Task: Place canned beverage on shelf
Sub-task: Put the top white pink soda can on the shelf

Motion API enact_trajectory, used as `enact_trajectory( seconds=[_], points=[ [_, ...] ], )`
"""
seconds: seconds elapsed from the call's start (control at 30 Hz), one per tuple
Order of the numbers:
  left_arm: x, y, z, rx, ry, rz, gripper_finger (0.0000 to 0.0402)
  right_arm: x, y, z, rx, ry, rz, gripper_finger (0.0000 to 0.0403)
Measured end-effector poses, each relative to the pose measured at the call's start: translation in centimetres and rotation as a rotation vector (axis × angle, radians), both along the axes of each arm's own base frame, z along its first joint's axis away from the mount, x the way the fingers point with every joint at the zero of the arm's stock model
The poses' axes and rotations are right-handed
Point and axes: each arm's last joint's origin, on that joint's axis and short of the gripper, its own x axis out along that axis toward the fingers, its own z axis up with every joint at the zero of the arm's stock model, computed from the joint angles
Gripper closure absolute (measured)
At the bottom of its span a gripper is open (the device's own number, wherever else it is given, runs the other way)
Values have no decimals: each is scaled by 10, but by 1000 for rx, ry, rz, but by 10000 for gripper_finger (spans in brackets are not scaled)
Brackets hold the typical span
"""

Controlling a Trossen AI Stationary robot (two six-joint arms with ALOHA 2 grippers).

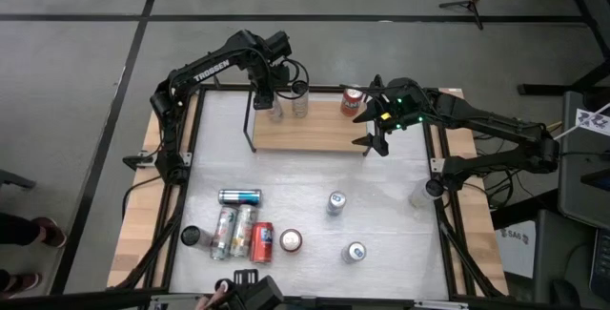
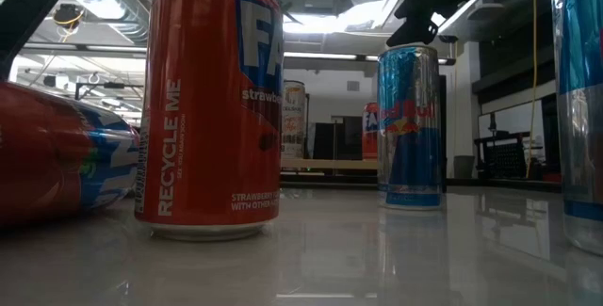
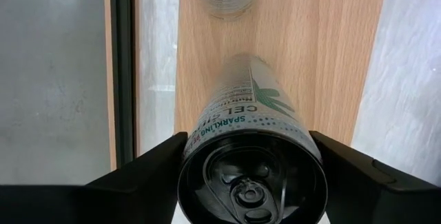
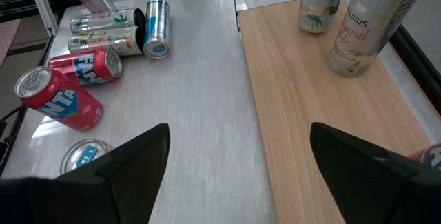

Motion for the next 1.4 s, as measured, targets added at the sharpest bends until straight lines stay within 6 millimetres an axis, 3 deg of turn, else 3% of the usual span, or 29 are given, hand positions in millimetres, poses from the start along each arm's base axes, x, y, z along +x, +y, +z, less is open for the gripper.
enact_trajectory(
  seconds=[0.33,0.97,1.4],
  points=[
    [1,1,1,12,-17,0,80,0,0,0,0,0,0,56],
    [1,7,2,162,49,31,78,0,0,0,0,0,0,56],
    [-2,1,5,144,66,20,78,0,0,0,0,0,0,56]
  ],
)
